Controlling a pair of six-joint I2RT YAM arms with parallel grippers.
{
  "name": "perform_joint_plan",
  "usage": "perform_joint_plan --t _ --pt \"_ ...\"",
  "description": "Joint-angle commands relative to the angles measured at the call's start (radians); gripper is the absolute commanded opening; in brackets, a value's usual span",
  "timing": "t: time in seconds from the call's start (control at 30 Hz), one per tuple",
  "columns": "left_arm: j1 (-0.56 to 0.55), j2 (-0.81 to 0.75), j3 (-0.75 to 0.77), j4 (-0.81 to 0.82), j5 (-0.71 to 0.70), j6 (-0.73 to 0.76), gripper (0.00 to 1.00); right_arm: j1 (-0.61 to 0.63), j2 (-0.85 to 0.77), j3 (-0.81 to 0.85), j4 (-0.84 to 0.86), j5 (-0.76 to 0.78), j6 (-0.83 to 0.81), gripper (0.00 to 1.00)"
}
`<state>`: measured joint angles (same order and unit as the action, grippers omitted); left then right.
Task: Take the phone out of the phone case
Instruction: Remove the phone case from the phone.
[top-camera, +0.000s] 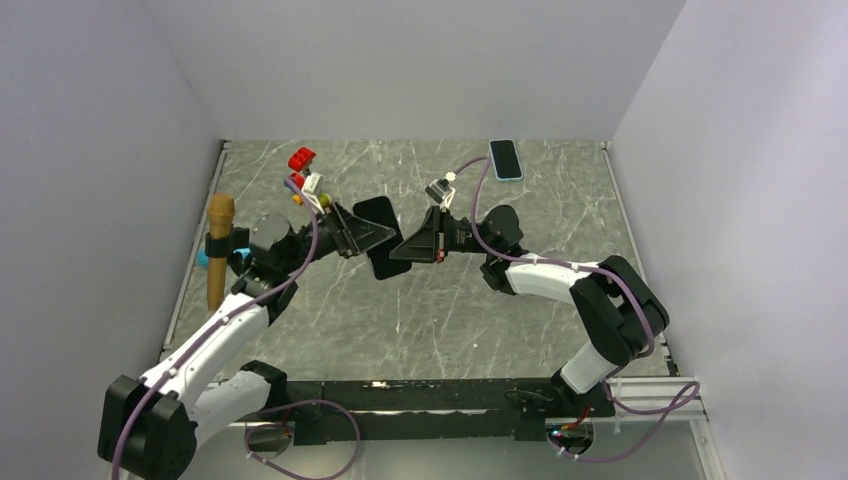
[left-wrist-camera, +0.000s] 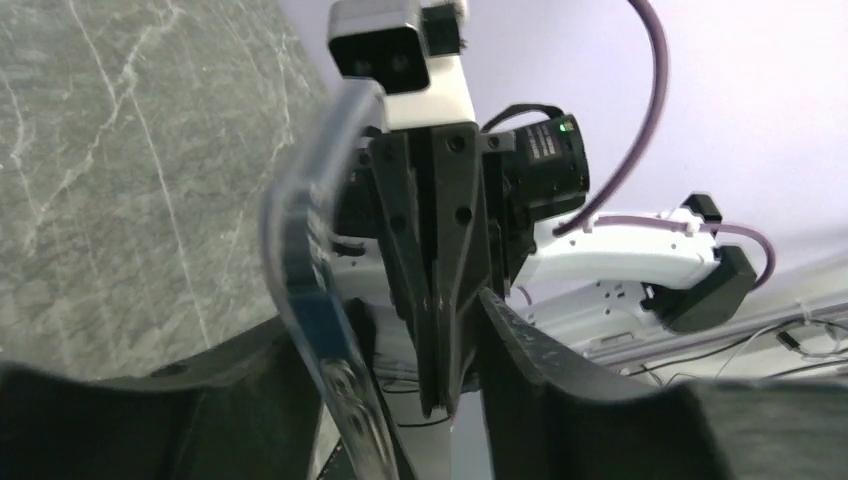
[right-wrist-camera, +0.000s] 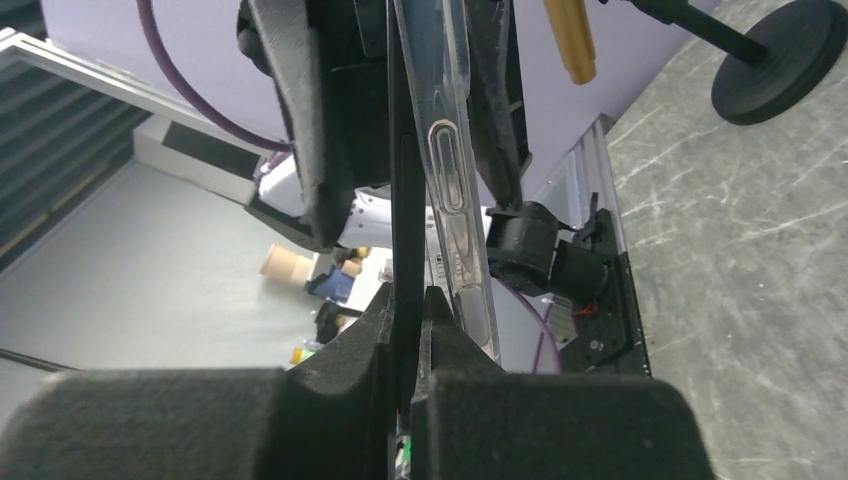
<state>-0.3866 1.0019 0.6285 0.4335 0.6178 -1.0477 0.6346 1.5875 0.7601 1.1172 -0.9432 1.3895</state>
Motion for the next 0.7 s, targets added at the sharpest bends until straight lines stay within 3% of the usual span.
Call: perform_joint_plan --t 0.0,0.1,0.27,0.47,0.67 --pt "0.028 -0.097 -0.021 -0.029 0.064 0.112 0.64 -0.01 0.011 0.021 0.214 0.035 0.131 0.0" --pt "0.051 -0.147 -0.033 -0.095 0.066 0.163 0.83 -0.017 0.021 0.009 0.277 0.036 0.186 0.0" --pt "0.055 -0.247 -0.073 -0.175 0.042 0.23 0.99 -0.027 0.019 0.004 0.298 0.039 0.21 0.0" --pt "0.056 -0.329 -0.153 -0.152 0.037 0.208 0.95 -0.028 0.001 0.007 0.28 0.043 0.2 0.0" --pt "0.055 -0.354 -0.176 -0.153 0.042 0.204 0.74 -0.027 0.0 0.004 0.287 0.047 0.204 0.0"
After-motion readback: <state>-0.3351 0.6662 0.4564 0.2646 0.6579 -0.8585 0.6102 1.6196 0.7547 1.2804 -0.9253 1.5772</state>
